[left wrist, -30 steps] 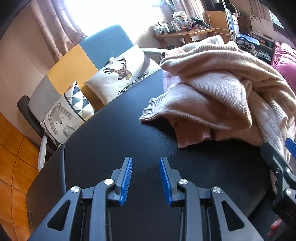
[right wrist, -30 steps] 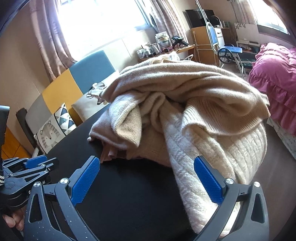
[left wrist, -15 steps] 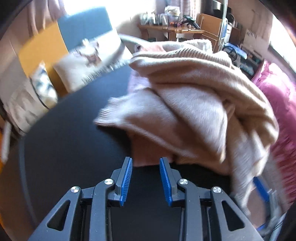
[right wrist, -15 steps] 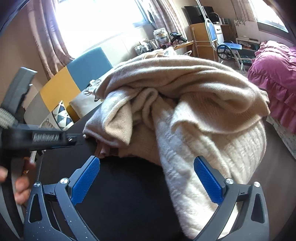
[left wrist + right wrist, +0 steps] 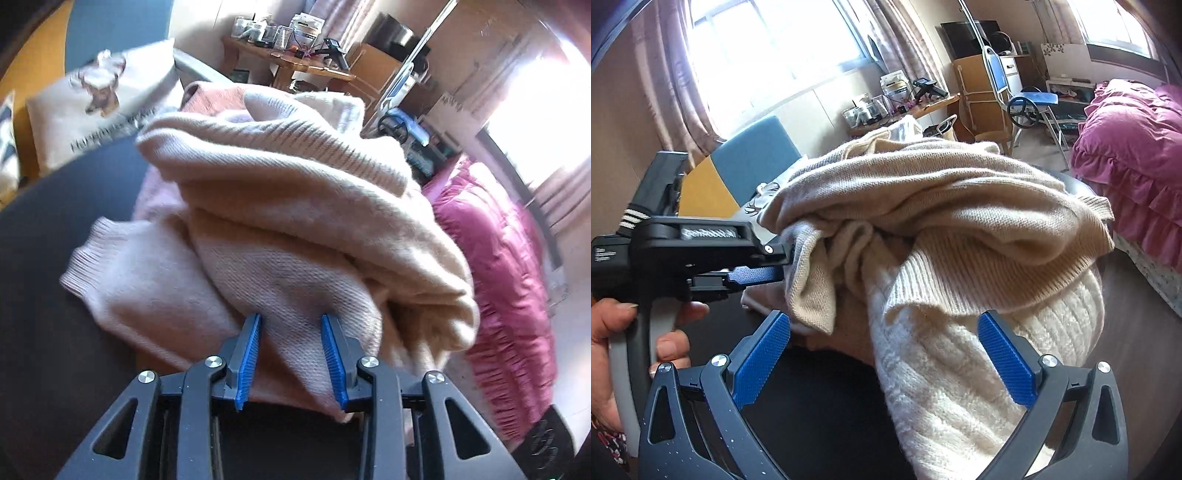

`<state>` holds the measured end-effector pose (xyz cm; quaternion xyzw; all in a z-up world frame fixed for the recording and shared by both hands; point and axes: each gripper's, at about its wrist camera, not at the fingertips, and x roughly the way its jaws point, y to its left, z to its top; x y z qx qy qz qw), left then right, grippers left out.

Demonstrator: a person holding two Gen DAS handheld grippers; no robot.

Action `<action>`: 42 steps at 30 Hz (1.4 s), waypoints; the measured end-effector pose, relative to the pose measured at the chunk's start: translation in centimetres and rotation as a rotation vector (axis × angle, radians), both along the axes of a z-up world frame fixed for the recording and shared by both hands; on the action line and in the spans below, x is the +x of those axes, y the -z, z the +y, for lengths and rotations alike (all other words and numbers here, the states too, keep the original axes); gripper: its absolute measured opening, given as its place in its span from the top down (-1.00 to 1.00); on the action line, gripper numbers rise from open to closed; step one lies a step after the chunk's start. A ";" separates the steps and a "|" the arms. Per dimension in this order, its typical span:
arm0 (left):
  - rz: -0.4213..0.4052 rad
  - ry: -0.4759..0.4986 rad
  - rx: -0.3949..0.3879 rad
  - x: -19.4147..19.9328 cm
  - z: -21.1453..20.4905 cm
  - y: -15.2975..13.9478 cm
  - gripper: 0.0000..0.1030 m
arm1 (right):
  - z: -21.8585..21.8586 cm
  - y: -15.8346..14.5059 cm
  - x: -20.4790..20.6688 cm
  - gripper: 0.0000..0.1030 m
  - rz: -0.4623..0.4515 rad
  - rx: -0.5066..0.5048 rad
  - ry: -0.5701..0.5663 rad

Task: Fold clothes
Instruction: 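Grasp the beige sweater heap with the left gripper while the right gripper approaches it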

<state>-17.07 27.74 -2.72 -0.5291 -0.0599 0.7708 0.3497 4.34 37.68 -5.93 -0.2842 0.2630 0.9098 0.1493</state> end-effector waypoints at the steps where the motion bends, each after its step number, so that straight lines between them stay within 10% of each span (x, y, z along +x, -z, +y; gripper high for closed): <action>1: -0.023 -0.006 0.066 0.3 -0.6 -0.2 0.34 | 0.0 0.0 0.1 -1.00 0.002 0.004 0.000; 4: -0.064 -0.002 0.195 0.7 -1.4 -0.4 0.22 | 0.0 0.5 0.3 -1.00 -0.003 -0.002 0.014; 13: 0.059 0.024 -0.121 0.9 2.8 1.9 0.18 | -0.1 -0.6 -0.1 -1.00 -0.013 0.078 0.037; 16: 0.044 -0.003 -0.115 -0.5 1.8 2.9 0.61 | 0.8 -1.2 -0.4 -1.00 -0.009 0.104 0.052; 25: 0.141 -0.023 0.072 0.3 -0.9 -0.7 0.79 | 2.9 -2.3 -1.4 -1.00 0.009 0.084 0.064; 35: 0.130 -0.058 0.216 -0.1 -3.4 -3.3 0.79 | 2.9 -4.6 -11.3 -1.00 -0.127 0.424 -0.237; 42: 0.130 -0.054 0.248 1.5 -4.9 -3.7 0.79 | 4.1 -2.9 -12.1 -1.00 -0.121 0.320 -0.241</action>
